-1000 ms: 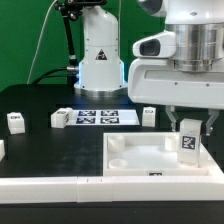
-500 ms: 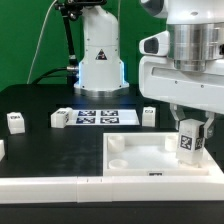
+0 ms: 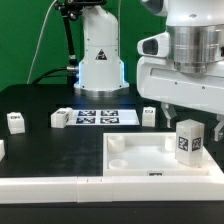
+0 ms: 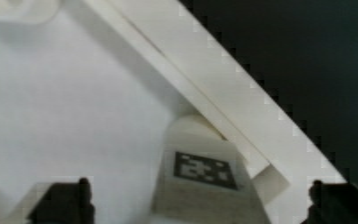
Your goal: Assemble one leg
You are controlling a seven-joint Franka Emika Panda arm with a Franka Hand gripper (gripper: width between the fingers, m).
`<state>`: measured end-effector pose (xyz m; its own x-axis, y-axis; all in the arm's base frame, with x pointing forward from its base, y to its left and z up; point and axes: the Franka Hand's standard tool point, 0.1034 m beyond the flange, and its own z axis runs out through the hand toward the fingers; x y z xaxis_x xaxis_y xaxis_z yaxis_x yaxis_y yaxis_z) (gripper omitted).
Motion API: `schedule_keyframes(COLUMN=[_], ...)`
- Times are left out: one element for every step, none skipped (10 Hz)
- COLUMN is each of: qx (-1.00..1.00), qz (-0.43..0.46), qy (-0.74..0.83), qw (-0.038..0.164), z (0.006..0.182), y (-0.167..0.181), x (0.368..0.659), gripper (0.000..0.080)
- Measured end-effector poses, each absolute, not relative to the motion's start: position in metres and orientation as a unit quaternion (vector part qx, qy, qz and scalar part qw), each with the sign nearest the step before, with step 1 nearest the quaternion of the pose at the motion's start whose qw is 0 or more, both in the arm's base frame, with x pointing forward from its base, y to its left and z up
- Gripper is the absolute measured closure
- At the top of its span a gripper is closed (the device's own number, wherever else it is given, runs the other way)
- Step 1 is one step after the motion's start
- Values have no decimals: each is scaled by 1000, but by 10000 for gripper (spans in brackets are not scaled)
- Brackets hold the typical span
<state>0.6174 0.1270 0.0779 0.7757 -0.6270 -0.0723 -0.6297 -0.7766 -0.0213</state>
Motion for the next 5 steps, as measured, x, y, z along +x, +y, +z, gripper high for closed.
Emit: schedule_keyframes(qx=[-959, -976, -987, -993, -998], qz=[28, 27, 26, 25, 20], qy=[281, 213, 154, 113, 52], qw=[24, 25, 26, 26, 22], z=[78, 78, 78, 78, 78], y=[128, 128, 129, 130, 130], x=[618, 618, 618, 618, 618], gripper=[159, 159, 151, 151, 150])
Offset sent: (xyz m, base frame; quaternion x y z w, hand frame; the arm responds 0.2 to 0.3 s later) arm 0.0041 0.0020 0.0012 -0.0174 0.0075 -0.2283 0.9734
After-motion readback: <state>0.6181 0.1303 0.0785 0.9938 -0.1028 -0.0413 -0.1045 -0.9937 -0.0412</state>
